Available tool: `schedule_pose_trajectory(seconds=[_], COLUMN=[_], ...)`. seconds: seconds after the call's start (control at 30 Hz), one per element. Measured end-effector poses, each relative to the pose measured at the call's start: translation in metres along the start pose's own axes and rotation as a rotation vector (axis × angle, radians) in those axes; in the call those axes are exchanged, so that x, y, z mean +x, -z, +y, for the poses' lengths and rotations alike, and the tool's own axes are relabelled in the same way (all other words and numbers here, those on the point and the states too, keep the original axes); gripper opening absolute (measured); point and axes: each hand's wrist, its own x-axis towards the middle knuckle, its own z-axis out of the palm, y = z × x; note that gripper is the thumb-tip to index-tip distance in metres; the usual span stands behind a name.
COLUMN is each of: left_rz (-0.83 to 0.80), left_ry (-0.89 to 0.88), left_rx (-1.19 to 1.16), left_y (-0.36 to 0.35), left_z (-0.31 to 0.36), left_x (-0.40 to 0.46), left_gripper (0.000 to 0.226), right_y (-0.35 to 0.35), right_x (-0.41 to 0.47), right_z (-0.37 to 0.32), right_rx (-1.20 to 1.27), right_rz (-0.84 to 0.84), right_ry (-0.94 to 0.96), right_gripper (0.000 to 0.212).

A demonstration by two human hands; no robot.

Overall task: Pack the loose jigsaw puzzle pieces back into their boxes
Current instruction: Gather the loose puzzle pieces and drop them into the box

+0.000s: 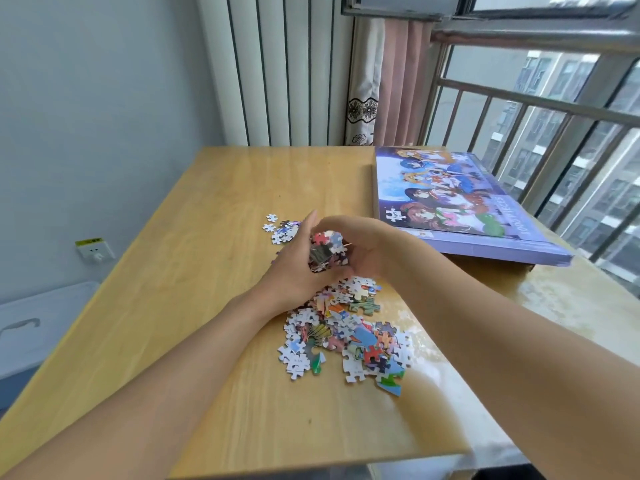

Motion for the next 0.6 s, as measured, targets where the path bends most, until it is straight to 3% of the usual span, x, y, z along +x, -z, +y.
schedule_pose_trajectory(seconds=[0.1,0.23,0.37,0.47,0.5,0.57,0.6], left_rz=[0.028,0.006,-0.037,0.065,0.13,0.268,0.288], left_ry=[-0.028,-0.061,-0.122,-0.136,-0.112,-0.087,-0.083], left_rx=[-0.067,-0.147,-0.15,-0.159,-0.184,-0.186,-0.139], left_y=[-0.002,-0.003,0.007,0.026,0.03,0.032,0.031], left_z=[0.005,0.009,0.018,0.021,0.021,0.021,0.022], left_x=[0.0,0.003,0.004,0.004,0.005,0.011,0.015], left_gripper=[0.124,0.144,0.147,0.115,0.098,0.055,0.042], right_y=[0.004,0.011,0.014,0.02,0.022,0.026,0.029], right_x=[0.007,0.004,-0.007,-0.003,-0.001,-0.012,-0.023], right_z=[0.009,0.018,0.029,0.046,0.051,0.056,0.057], right_rx=[0.068,0.039,0.083,0.082,0.1,0.153,0.164], right_rz=[-0.023,-0.032,0.05,0.082,0.075,0.067,0.057], right_ry=[-0.011,0.02,0.106,0.177,0.19,0.201,0.196], right_gripper=[0.063,0.048,0.051,0.108,0.117,0.109,0.088])
